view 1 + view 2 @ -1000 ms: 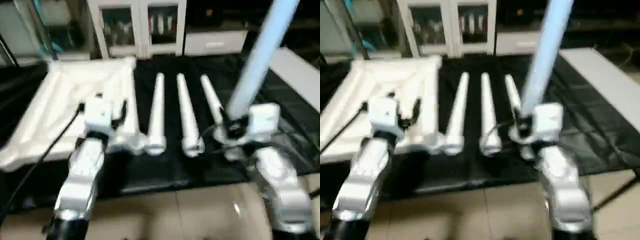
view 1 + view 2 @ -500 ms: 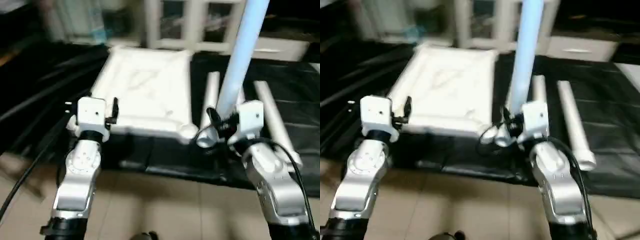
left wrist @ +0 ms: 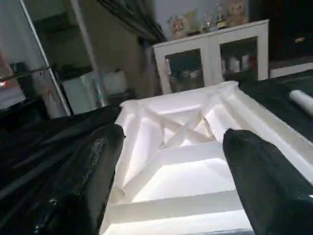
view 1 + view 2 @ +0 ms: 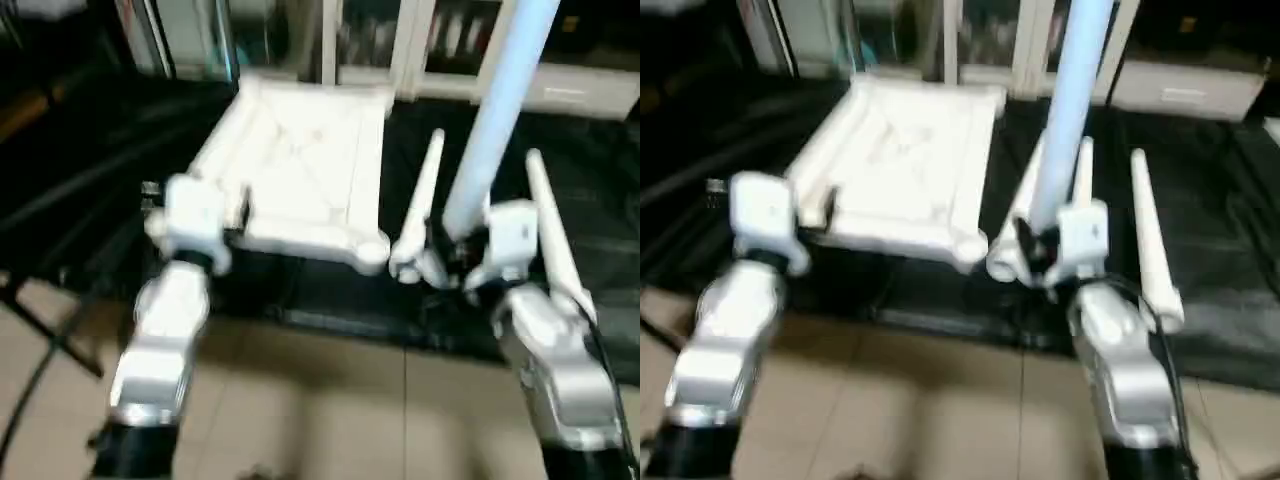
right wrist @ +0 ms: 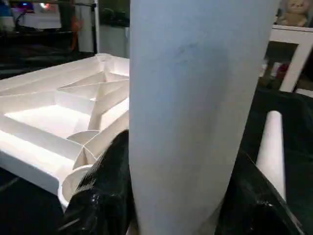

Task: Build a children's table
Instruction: Pick table leg

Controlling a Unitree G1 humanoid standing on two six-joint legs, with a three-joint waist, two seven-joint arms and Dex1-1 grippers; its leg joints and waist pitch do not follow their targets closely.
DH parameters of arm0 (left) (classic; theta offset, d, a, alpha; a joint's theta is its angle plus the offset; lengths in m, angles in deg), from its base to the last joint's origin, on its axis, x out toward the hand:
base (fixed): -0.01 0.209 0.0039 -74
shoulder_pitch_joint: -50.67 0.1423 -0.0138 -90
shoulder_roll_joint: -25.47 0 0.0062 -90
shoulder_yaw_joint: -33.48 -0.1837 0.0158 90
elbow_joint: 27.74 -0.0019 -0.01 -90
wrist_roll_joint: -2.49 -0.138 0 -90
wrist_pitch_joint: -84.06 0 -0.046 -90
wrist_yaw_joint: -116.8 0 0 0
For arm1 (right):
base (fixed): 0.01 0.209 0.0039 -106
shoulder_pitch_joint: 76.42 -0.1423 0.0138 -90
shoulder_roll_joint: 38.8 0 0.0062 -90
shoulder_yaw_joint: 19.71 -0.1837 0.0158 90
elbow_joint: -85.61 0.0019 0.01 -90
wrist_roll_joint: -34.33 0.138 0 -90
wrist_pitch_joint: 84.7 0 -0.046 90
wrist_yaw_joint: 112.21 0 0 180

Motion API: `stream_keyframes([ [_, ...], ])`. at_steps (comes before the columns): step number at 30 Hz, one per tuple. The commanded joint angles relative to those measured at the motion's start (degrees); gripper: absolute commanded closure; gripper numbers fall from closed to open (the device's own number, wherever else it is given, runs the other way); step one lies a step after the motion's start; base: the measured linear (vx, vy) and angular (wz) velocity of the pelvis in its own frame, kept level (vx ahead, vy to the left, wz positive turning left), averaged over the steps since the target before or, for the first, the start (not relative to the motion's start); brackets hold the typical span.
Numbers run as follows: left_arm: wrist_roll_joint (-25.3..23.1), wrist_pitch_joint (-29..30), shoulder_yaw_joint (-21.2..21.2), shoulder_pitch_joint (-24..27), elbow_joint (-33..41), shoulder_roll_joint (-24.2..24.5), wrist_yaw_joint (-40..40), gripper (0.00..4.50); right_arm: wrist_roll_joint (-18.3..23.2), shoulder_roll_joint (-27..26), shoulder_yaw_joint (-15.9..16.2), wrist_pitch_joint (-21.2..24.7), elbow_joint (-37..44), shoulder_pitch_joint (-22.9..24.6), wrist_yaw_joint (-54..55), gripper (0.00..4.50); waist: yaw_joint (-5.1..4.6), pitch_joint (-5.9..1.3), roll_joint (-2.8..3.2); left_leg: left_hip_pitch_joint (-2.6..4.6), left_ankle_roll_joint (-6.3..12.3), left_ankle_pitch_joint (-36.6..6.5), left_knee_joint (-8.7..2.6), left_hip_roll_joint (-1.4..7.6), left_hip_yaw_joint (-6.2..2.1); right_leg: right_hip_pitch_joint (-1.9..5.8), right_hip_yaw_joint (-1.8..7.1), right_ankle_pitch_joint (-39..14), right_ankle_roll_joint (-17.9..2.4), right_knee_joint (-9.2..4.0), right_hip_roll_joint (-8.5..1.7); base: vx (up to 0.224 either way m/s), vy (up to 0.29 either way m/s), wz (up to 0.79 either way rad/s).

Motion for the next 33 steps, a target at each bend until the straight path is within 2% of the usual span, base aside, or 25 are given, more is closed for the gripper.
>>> stream_keyframes([
  [1, 0.43, 0.49, 0.83, -0.49, 0.70, 0.97, -0.68, 0.80, 0.42, -0.41, 0.29, 0.31, 1.84, -0.87, -0.42, 2.65, 0.68, -1.92, -0.29, -2.91, 7.44, -16.11, -3.77, 1.98, -0.99, 6.60, -0.20, -36.36, -5.59, -10.39, -9.55, 0.024, 0.084, 0.23],
  [3, 0.98, 0.67, 0.69, -0.54, 0.65, 1.26, -1.54, 0.80, 0.13, -0.69, 0.30, 0.07, 1.80, -1.01, -0.25, 2.65, 0.06, -2.47, 0.89, -1.73, 9.01, -14.36, -4.17, 1.93, -0.98, 7.84, -3.54, -31.04, -5.04, -11.47, -8.86, 0.060, 0.107, 0.52],
  [4, 1.45, 0.86, 0.59, -0.39, 0.66, 1.48, -2.27, 0.80, 0.83, -1.35, -0.18, 0.01, 1.61, -1.11, -0.15, 2.65, -2.87, -2.58, 2.60, 7.12, 4.72, -24.76, -7.48, 6.90, -4.62, 1.54, -3.69, -18.64, -5.92, -5.98, -3.29, 0.110, 0.080, 0.55],
  [6, 1.56, 0.98, 0.59, -0.17, 0.72, 1.57, -2.69, 0.80, 1.10, -1.47, -0.34, -0.13, 1.57, -1.16, -0.04, 2.65, -4.08, -4.12, 2.98, 10.64, 6.52, -28.29, -8.51, 9.45, -8.46, -2.31, -2.60, -6.93, -3.03, 0.99, -2.28, 0.145, 0.070, 0.30],
  [7, 1.39, 0.99, 0.60, 0.05, 0.77, 1.58, -2.70, 0.80, 0.95, -1.20, -0.21, -0.20, 1.67, -1.18, -0.07, 2.65, -3.97, -3.91, 2.33, 10.39, 13.69, -20.79, -7.21, 9.18, -7.94, -5.79, -1.59, -1.24, 2.54, 4.07, -3.03, 0.131, 0.076, 0.15],
  [9, 1.49, 1.10, 0.55, 0.35, 0.85, 1.40, -3.03, 0.80, 1.40, -1.09, -0.40, -0.43, 1.84, -1.26, -0.27, 2.65, -3.91, -3.89, 1.36, 9.31, 20.08, -10.14, -7.27, 8.07, -5.85, -7.53, -1.07, 3.22, 4.59, 4.82, -3.68, 0.125, 0.036, 0.11],
  [10, 1.54, 1.03, 0.48, 0.37, 0.71, 1.34, -3.11, 0.80, 1.48, -1.06, -0.48, -0.52, 1.71, -1.35, -0.36, 2.65, -3.23, -3.20, 0.22, 7.58, 19.44, -10.08, -7.82, 6.21, -2.53, -7.33, -0.51, 7.62, 2.53, 2.37, -4.24, 0.115, -0.023, 0.09],
  [12, 1.79, 0.69, 0.19, 0.53, 0.44, 1.30, -3.47, 0.80, 1.05, -0.93, -0.46, -0.97, 1.17, -1.44, -0.33, 2.65, -2.97, -3.12, -2.30, 5.56, 16.03, -16.55, -7.11, 2.52, 0.21, -4.13, 1.75, 8.15, 0.76, -3.23, -5.79, 0.112, -0.092, 0.04],
  [13, 2.54, 0.91, -0.49, 1.24, 1.33, 1.39, -4.77, 0.80, 1.04, -1.03, -0.82, -0.97, 0.86, -1.65, -0.05, 2.65, 0.58, -4.55, -4.44, 1.05, 11.45, -11.83, 3.63, -3.60, 1.53, 2.79, 10.72, -19.01, -1.03, -8.78, -13.01, 0.125, -0.126, 0.10],
  [14, 2.57, 0.94, -0.52, 1.29, 1.39, 1.40, -4.84, 0.80, 1.03, -1.05, -0.84, -0.96, 0.84, -1.66, -0.02, 2.65, 0.28, -4.13, -5.32, -0.96, 10.26, -8.21, 4.98, -2.93, 0.68, 3.99, 10.38, -22.31, -2.49, -8.54, -12.74, 0.131, -0.114, 0.04],
  [16, 3.68, 1.54, -1.03, 2.57, 2.65, 1.76, -6.40, 0.80, 0.49, -1.46, -0.75, -0.34, 0.52, -1.84, 0.60, 2.65, 0.87, -3.67, -3.48, -3.64, 5.26, -0.91, 6.29, -1.78, -1.14, 4.52, 8.79, -17.60, -9.37, -7.77, -11.94, 0.131, -0.090, -0.03],
  [18, 4.65, 1.95, -0.87, 3.34, 3.13, 1.59, -7.10, 0.80, -0.23, -1.38, -0.13, 0.18, 0.87, -1.67, 0.90, 2.65, 1.04, -3.51, -2.90, -4.02, 4.35, 1.98, 5.20, -1.09, -1.11, 4.12, 6.89, -15.13, -13.62, -8.19, -10.66, 0.124, -0.003, -0.03],
  [19, 5.18, 1.87, -0.85, 3.77, 3.03, 1.28, -7.55, 0.80, -0.34, -1.27, 0.09, 0.48, 1.50, -1.27, 0.96, 2.65, 0.50, -3.04, 0.85, -2.25, 4.97, 3.34, -0.71, 1.53, -0.82, 2.31, 2.66, -18.12, -13.13, -8.51, -7.42, 0.123, 0.039, 0.02],
  [20, 5.29, 1.71, -0.91, 3.90, 2.91, 1.20, -7.69, 0.80, -0.32, -1.22, 0.11, 0.59, 1.76, -1.11, 0.94, 2.65, -0.11, -2.70, 1.52, 0.05, 4.34, 0.38, -2.82, 2.44, -0.43, 1.44, 0.53, -19.48, -11.00, -8.96, -5.80, 0.124, 0.137, -0.03],
  [21, 5.41, 1.40, -1.02, 4.11, 2.71, 1.05, -7.94, 0.80, -0.24, -1.14, 0.11, 0.80, 2.21, -0.84, 0.88, 2.65, -3.14, -2.57, 2.91, 2.60, 4.83, -18.76, -6.79, 6.63, -5.14, -0.95, -1.61, -14.73, -6.98, -2.62, -1.57, 0.124, 0.137, -0.03],
  [22, 5.54, 0.96, -1.71, 4.39, 2.12, 0.78, -8.54, 0.80, -0.33, -0.57, 0.05, 1.52, 3.79, 0.00, 0.75, 2.65, -4.16, -3.93, 2.99, 7.42, 7.43, -25.80, -7.56, 9.31, -8.27, -4.30, -0.91, -7.79, -4.57, 2.44, -2.17, 0.143, 0.164, 0.00],
  [23, 5.42, 0.56, -2.37, 4.54, 1.67, 0.53, -8.90, 0.80, 0.10, -0.33, -0.28, 2.42, 5.14, 0.81, 0.83, 2.65, -4.13, -4.44, 3.11, 8.47, 9.96, -24.87, -7.25, 9.40, -8.79, -5.09, -0.89, -4.98, -2.50, 3.29, -2.50, 0.155, 0.102, 0.10],
  [24, 5.32, 0.40, -2.63, 4.58, 1.52, 0.44, -9.01, 0.80, 0.37, -0.30, -0.48, 2.82, 5.64, 1.13, 0.91, 2.65, -4.66, -4.21, 2.34, 8.57, 12.99, -22.41, -6.97, 9.40, -8.54, -5.86, -0.80, -2.86, -0.68, 3.68, -2.73, 0.155, 0.102, 0.10],
  [25, 5.23, 0.19, -3.25, 4.69, 1.35, 0.09, -9.21, 0.80, 1.68, -0.68, -1.40, 3.92, 7.09, 1.96, 1.26, 2.65, -4.84, -3.73, 1.66, 9.20, 16.02, -16.31, -6.94, 10.32, -4.86, -8.02, -0.26, 0.79, 2.71, 3.92, -4.27, 0.144, 0.064, 0.08],
  [27, 5.22, 0.00, -3.91, 4.94, 1.39, -0.22, -9.16, 0.80, 2.75, -0.99, -2.24, 4.83, 8.26, 2.76, 1.39, 2.65, -4.90, -3.18, -1.21, 8.28, 10.41, -18.64, -8.30, 9.65, 0.16, -6.87, -0.10, 4.58, 0.76, 1.44, -5.54, 0.134, -0.002, -0.19],
  [29, 5.08, -0.26, -4.59, 5.57, 1.67, -0.74, -8.71, 0.80, 2.64, -0.47, -2.06, 5.24, 9.06, 3.54, 0.91, 2.65, -3.29, -2.67, -4.07, 6.09, 2.49, -26.31, -2.29, 0.56, 7.11, -2.88, 5.82, -9.86, -7.49, -6.35, -6.25, 0.166, -0.077, -0.52],
  [30, 4.93, -0.42, -4.94, 6.19, 2.01, -1.30, -8.07, 0.80, 2.27, 0.03, -1.84, 5.16, 8.94, 3.74, 0.53, 2.65, -1.51, -4.00, -5.32, 3.11, 2.97, -21.18, 2.21, -2.39, 6.42, 2.67, 10.93, -15.15, -11.26, -7.61, -8.55, 0.194, -0.085, -0.55],
  [31, 4.79, -0.40, -5.17, 6.93, 2.41, -2.14, -7.38, 0.80, 2.22, 0.42, -2.01, 5.21, 8.62, 3.72, 0.28, 2.65, -0.11, -4.28, -5.74, -4.29, 2.33, -5.86, 7.67, -1.69, 1.28, 7.70, 13.85, -11.58, -15.76, -6.58, -10.48, 0.206, -0.054, -0.61],
  [32, 4.78, -0.41, -5.18, 6.95, 2.42, -2.17, -7.36, 0.80, 2.23, 0.43, -2.02, 5.21, 8.61, 3.73, 0.28, 2.65, -0.49, -4.22, -5.55, -5.53, 0.98, -3.69, 8.14, -2.01, 0.37, 7.69, 13.66, -6.81, -15.97, -5.79, -8.95, 0.157, -0.019, -0.60],
  [33, 4.48, -0.55, -5.32, 7.61, 2.68, -2.81, -6.76, 0.80, 2.49, 0.88, -2.02, 5.28, 7.76, 2.61, -0.35, 2.65, -1.05, -3.90, -6.04, -5.54, 1.68, 2.73, 6.95, -1.46, -0.36, 5.47, 7.85, -0.51, -13.91, -5.93, -9.10, 0.157, -0.019, -0.60],
])
